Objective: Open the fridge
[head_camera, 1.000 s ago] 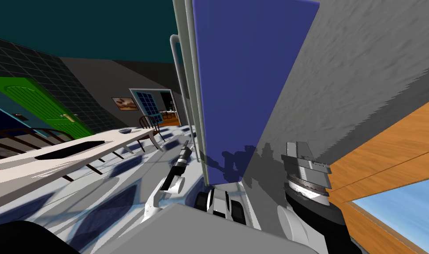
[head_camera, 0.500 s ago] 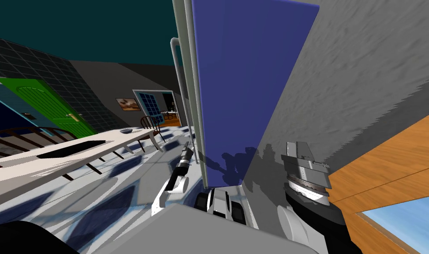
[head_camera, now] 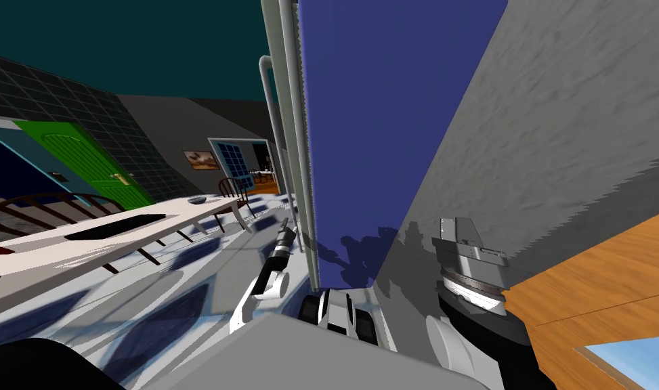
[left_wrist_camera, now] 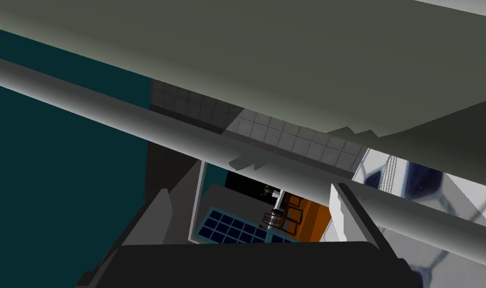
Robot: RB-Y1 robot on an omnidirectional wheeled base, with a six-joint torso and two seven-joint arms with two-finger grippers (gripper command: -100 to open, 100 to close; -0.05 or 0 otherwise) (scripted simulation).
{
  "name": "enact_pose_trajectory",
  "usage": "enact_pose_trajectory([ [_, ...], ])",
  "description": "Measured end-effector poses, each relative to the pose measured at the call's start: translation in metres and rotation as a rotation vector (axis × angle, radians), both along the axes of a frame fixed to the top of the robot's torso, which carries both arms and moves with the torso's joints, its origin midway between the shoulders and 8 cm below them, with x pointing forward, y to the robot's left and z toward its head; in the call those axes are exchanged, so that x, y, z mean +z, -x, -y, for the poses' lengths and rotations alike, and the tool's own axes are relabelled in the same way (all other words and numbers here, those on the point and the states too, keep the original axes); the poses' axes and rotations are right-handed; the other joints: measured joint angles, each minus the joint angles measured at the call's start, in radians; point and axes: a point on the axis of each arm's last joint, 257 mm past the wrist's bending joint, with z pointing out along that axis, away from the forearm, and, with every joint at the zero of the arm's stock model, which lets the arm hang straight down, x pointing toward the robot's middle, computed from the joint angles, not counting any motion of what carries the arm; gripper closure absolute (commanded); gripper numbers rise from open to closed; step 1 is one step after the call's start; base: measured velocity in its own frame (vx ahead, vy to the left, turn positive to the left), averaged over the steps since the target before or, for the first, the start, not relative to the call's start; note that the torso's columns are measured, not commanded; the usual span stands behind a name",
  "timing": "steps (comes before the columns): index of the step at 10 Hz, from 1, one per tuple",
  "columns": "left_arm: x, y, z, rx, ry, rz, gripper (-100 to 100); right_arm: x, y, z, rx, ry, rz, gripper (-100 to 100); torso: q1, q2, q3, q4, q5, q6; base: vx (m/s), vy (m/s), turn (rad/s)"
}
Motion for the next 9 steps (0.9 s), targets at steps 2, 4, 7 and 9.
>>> enact_pose_trajectory([
  [2,-0.002,-0.001,0.001,-0.002,-0.001,0.002,100,0.0,0.0,0.0,0.0,0.0,0.0,0,-0.002,0.008,0.004,-0.001,0.001,-0.004,-0.047,-0.014,-0.068],
  [4,0.0,-0.004,0.004,-0.01,-0.001,0.018,100,0.0,0.0,0.0,0.0,0.0,0.0,0,0.002,0.015,0.01,-0.001,0.002,-0.01,-0.021,0.057,-0.044],
  [7,-0.002,-0.009,0.011,-0.042,0.003,0.014,100,0.0,0.0,0.0,0.0,0.0,0.0,0,0.012,0.011,0.006,-0.001,0.004,-0.009,-0.012,0.232,-0.071],
  [9,0.001,-0.012,0.016,-0.062,0.002,0.016,100,0.0,0.0,0.0,0.0,0.001,0.0,0,0.004,0.009,0.005,-0.001,0.002,-0.007,-0.003,0.304,-0.095],
])
